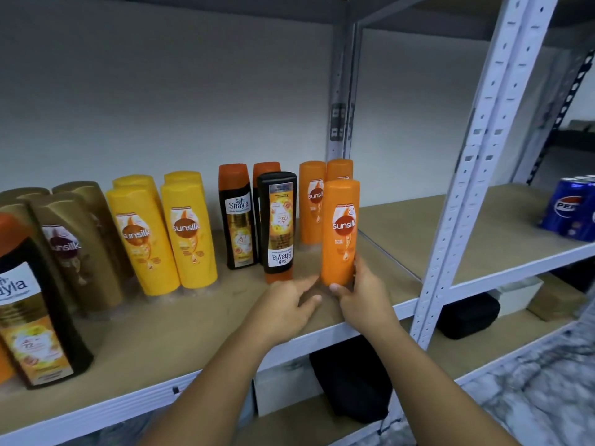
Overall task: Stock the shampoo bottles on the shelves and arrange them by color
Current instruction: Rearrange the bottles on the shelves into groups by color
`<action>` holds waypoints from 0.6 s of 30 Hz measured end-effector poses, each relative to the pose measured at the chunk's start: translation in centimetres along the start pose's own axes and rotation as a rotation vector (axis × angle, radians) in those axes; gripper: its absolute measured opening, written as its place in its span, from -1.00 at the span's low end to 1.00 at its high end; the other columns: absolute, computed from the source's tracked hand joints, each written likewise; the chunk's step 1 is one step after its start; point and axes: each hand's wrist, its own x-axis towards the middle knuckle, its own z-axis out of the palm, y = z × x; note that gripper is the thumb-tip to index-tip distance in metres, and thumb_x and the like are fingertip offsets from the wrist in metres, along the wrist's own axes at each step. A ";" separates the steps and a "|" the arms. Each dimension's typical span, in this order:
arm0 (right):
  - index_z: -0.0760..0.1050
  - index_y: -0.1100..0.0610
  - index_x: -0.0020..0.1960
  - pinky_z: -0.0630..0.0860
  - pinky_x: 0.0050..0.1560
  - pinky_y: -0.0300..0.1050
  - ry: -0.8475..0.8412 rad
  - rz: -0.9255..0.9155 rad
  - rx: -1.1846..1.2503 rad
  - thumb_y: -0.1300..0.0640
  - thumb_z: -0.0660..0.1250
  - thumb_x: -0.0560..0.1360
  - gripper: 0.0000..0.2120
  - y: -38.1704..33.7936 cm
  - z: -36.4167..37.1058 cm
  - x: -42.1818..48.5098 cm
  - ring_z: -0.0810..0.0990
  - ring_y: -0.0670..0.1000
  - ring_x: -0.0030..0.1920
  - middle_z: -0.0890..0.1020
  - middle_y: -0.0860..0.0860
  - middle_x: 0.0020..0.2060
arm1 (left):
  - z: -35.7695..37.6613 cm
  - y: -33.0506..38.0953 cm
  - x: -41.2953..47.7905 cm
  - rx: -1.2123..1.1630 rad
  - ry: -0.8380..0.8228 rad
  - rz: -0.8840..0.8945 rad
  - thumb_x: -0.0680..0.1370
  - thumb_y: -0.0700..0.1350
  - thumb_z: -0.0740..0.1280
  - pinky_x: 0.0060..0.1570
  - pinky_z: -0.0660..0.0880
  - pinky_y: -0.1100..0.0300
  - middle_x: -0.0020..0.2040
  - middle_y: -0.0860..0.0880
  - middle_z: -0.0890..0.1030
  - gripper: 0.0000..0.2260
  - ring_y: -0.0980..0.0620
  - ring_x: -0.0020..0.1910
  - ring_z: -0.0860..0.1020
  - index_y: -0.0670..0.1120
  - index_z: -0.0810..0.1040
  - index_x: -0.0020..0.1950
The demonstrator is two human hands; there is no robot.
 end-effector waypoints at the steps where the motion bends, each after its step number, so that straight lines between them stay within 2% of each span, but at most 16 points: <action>1: 0.21 -0.06 0.54 0.47 0.31 0.09 0.009 0.008 -0.009 0.07 0.44 0.53 -0.33 0.2 -0.1 0.5 0.51 0.13 0.33 0.55 -0.01 0.33 | 0.3 -0.1 0.5 0.014 -0.012 0.012 0.63 0.09 0.28 0.39 0.39 0.19 0.44 0.12 0.49 -0.55 0.12 0.40 0.45 0.08 0.40 0.52; 3: 0.24 -0.03 0.52 0.48 0.30 0.11 0.022 0.020 -0.014 0.08 0.45 0.53 -0.36 0.7 -0.1 1.6 0.52 0.13 0.32 0.56 0.01 0.32 | 0.8 -0.3 1.5 0.053 -0.054 0.015 0.63 0.11 0.26 0.43 0.38 0.11 0.47 0.13 0.45 -0.53 0.12 0.44 0.41 0.08 0.37 0.54; 8: 0.33 0.04 0.46 0.44 0.20 -0.01 0.036 0.035 -0.001 0.14 0.44 0.53 -0.45 1.4 -0.3 4.1 0.53 0.13 0.30 0.57 0.04 0.29 | 1.2 -0.8 2.8 0.131 -0.087 0.026 0.63 0.11 0.26 0.46 0.32 0.15 0.52 0.09 0.39 -0.51 0.08 0.49 0.36 0.03 0.35 0.55; 11: 0.32 0.03 0.47 0.42 0.23 -0.01 0.046 0.048 0.008 0.13 0.41 0.55 -0.47 1.5 -0.4 5.2 0.50 0.12 0.34 0.55 0.04 0.33 | 1.3 -1.0 3.0 0.141 -0.086 0.031 0.64 0.12 0.24 0.44 0.35 0.14 0.51 0.08 0.41 -0.54 0.08 0.47 0.38 0.02 0.39 0.52; 13: 0.29 0.01 0.50 0.43 0.28 0.06 0.049 0.058 0.026 0.12 0.40 0.57 -0.44 1.4 -0.5 5.8 0.48 0.12 0.36 0.52 0.03 0.37 | 1.7 -1.0 2.9 0.153 -0.090 0.054 0.66 0.08 0.21 0.41 0.39 0.11 0.46 0.05 0.47 -0.61 0.06 0.43 0.42 0.00 0.48 0.45; 15: 0.27 0.01 0.51 0.43 0.28 0.07 0.056 0.055 0.034 0.12 0.39 0.57 -0.44 1.3 -0.4 6.4 0.47 0.12 0.37 0.51 0.03 0.38 | 2.0 -1.0 2.7 0.164 -0.084 0.085 0.65 0.07 0.18 0.29 0.47 0.04 0.34 0.02 0.56 -0.67 0.04 0.33 0.49 -0.05 0.57 0.30; 18: 0.29 0.01 0.49 0.44 0.27 0.07 0.068 0.052 0.033 0.11 0.38 0.58 -0.47 1.3 -0.2 7.0 0.49 0.12 0.36 0.52 0.03 0.36 | 2.2 -1.2 2.6 0.161 -0.054 0.083 0.64 0.06 0.17 0.19 0.51 0.01 0.25 0.00 0.59 -0.68 0.03 0.25 0.52 -0.09 0.58 0.21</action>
